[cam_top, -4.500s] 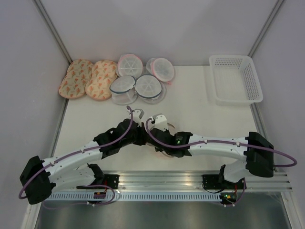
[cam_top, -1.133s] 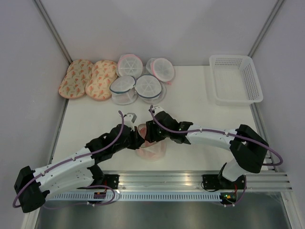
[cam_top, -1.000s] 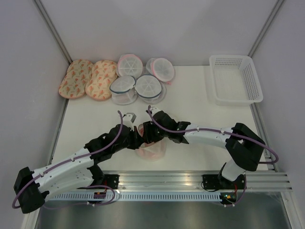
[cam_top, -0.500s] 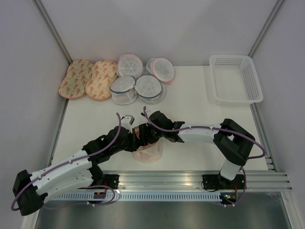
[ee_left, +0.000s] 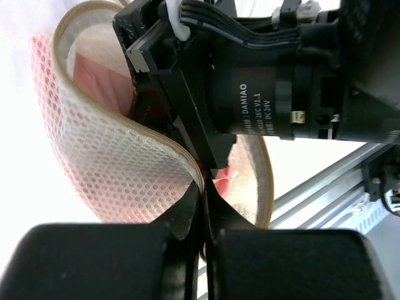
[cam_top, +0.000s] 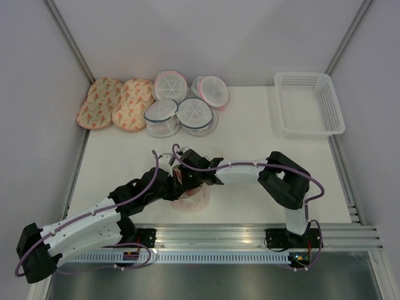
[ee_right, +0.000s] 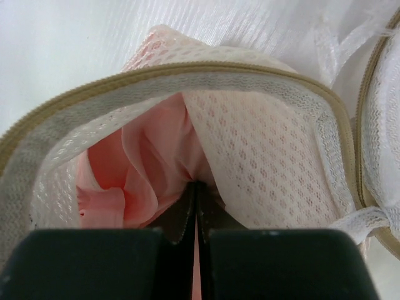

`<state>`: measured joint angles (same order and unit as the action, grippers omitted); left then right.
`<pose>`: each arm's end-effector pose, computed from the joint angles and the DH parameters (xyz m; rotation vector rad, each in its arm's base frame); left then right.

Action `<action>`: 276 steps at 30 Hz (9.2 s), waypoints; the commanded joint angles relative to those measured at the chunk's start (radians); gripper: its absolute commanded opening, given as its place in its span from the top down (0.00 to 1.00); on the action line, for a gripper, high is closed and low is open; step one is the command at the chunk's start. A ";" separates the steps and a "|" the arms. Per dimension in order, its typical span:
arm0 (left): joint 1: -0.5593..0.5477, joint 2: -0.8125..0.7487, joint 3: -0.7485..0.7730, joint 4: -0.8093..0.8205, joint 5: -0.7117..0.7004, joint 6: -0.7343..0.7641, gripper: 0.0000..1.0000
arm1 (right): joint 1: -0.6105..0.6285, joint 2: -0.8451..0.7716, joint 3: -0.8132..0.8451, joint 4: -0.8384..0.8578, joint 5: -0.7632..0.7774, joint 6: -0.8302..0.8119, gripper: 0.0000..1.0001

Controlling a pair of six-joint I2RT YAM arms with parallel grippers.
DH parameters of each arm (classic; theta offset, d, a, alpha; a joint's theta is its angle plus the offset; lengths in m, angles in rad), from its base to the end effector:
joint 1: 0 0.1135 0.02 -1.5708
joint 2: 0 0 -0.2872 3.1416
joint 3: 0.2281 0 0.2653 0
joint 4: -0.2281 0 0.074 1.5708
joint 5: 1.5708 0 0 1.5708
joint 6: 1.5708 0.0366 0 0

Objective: Unzip the laundry bag and remove the bra

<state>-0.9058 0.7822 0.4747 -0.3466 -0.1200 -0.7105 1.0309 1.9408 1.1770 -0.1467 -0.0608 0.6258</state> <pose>0.1073 -0.1297 0.2278 0.1581 2.3211 -0.7331 0.2139 0.3612 0.1585 -0.5593 2.5865 0.7226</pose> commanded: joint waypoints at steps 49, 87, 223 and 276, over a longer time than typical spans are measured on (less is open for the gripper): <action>-0.002 0.052 0.012 0.104 -0.036 -0.058 0.98 | -0.124 -0.836 -0.510 0.628 -0.764 0.198 1.00; -0.004 0.086 -0.131 0.126 0.011 -0.149 0.98 | 0.109 -0.373 -0.249 0.044 0.125 -0.021 0.46; -0.002 0.019 0.027 0.043 -0.052 -0.106 0.98 | -0.983 -0.235 0.795 -0.336 0.372 -0.324 1.00; 0.001 -0.057 -0.019 0.008 -0.221 -0.191 0.98 | -0.204 -0.596 -0.514 -0.291 0.595 0.293 0.43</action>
<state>-0.9054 0.7223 0.4290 -0.3645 -0.3153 -0.8845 0.8227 1.3209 0.6846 -0.5510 0.5716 0.8703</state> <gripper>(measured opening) 0.026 0.573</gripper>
